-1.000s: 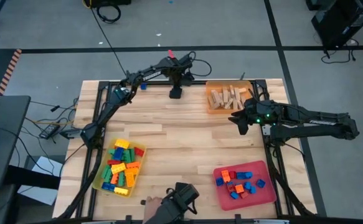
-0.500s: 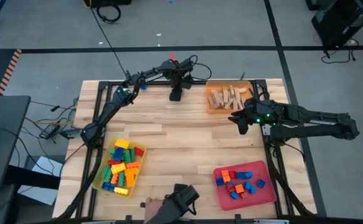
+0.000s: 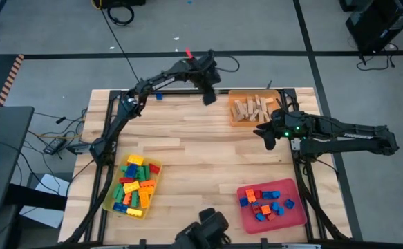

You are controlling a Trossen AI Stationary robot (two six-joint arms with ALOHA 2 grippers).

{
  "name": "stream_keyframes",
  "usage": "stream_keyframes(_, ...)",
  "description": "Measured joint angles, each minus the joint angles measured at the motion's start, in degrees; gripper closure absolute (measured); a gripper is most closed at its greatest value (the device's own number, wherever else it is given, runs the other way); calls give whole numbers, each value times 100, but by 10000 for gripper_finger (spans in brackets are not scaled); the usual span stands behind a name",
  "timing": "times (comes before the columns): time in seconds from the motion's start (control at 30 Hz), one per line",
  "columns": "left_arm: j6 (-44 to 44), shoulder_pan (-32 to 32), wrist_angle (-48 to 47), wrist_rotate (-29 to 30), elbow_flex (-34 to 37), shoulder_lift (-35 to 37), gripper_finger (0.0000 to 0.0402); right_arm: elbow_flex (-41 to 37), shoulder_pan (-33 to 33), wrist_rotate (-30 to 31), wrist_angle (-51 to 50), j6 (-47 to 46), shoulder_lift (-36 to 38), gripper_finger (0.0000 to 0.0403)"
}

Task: Sort blocks by size
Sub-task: Put the brown block into the orange bin

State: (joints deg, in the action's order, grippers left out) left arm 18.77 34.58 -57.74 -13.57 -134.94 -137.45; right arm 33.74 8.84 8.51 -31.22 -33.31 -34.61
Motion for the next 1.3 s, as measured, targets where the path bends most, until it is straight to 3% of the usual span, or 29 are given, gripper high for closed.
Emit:
stream_keyframes(0.1, -926, -152, 876, -156, -12, 59, 341, 0, 0, 98, 0, 48, 0, 218)
stream_keyframes(0.27, -1641, -465, 2221, -435, -6, -44, 341, 0, 0, 254, 0, 98, 0, 218)
stream_keyframes(0.57, -1809, -874, 3349, 9, 386, -146, 341, 0, 0, 256, 0, 112, 0, 218)
stream_keyframes(0.83, -3258, -960, 4586, -52, 1014, -324, 341, 0, -9, 255, 33, 98, 1, 218)
stream_keyframes(0.97, -3957, -948, 4742, 176, 1067, -433, 341, 0, -9, 251, 33, 55, 2, 218)
stream_keyframes(1.07, -4346, -948, 4668, 240, 1081, -492, 312, 0, -15, 237, 32, 45, 2, 218)
stream_keyframes(1.2, -4344, -948, 4736, 359, 1072, -507, 251, 0, -15, 212, 31, -14, 2, 218)
stream_keyframes(1.3, -4341, -952, 4730, 363, 1072, -513, 226, 0, -20, 192, 31, -16, 0, 218)
